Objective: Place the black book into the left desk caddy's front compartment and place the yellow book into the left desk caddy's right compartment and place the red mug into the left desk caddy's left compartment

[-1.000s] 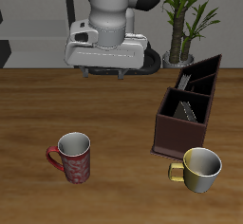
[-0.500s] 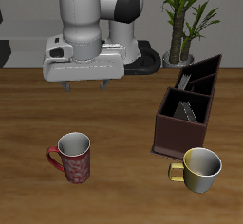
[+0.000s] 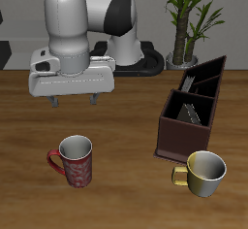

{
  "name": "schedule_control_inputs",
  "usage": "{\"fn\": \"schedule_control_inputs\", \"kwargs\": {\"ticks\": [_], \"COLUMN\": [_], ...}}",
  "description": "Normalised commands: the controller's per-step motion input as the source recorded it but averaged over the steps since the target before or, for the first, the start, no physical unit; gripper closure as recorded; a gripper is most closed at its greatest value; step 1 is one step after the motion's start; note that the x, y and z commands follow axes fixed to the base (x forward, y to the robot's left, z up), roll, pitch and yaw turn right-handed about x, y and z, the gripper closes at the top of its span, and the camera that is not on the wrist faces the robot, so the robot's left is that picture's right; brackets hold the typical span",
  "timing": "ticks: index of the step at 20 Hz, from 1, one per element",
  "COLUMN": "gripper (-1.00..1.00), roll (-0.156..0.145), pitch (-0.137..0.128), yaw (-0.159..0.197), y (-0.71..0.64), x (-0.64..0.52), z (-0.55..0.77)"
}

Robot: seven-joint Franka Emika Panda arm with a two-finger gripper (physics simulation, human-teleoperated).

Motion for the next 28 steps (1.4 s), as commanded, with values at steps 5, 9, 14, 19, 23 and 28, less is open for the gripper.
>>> {"fn": "schedule_control_inputs", "kwargs": {"ticks": [5,9,14,19,23,28], "gripper": [-1.0,-1.0,-1.0,-1.0,-1.0,-1.0], "roll": [0.015,0.015,-0.013,-0.024,0.006,-0.019], "pitch": [-0.004,0.014,0.004,0.001,0.015,0.03], "yaw": [0.017,-0.025,-0.022,-0.047,-0.055,-0.066], "y": [0.19,0.31,0.23,0.15,0.1,-0.18], "x": [0.27,0.26,0.12,0.06,0.0,-0.08], "z": [-0.24,-0.37,-0.24,-0.19,-0.27,-0.4]}}
